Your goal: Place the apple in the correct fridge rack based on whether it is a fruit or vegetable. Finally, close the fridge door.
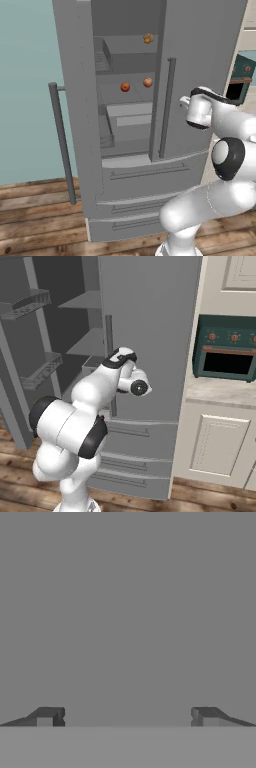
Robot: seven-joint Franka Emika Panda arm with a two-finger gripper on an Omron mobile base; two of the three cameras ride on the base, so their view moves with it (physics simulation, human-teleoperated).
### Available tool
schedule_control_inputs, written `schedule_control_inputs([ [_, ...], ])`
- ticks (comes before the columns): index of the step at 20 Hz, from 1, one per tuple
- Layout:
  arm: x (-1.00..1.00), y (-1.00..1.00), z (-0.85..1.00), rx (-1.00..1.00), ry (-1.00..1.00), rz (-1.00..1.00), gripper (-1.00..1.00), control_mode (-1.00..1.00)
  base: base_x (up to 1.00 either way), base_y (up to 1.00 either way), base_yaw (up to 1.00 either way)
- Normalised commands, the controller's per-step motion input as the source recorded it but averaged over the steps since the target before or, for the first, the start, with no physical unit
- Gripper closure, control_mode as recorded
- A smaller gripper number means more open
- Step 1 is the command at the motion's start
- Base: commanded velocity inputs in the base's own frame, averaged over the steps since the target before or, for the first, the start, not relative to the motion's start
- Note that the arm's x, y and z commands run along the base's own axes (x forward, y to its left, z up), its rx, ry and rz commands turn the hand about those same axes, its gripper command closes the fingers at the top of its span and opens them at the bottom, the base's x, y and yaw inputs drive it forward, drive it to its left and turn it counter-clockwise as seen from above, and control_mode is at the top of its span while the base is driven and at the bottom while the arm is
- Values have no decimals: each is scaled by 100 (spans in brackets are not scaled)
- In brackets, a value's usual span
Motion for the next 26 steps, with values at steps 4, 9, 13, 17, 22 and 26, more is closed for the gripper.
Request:
schedule_control_inputs([
  [4,37,0,0,0,2,-22,-100,-100,0,0,0],
  [9,38,0,0,0,7,-17,-100,-100,0,0,0],
  [13,21,0,0,0,14,-7,-100,-100,0,0,0],
  [17,-66,-29,11,0,-2,-12,-100,-100,0,0,0],
  [22,-100,-36,77,-2,-14,-15,-100,-100,0,0,0],
  [26,-100,-7,90,-20,-16,-17,-100,-100,0,0,0],
])
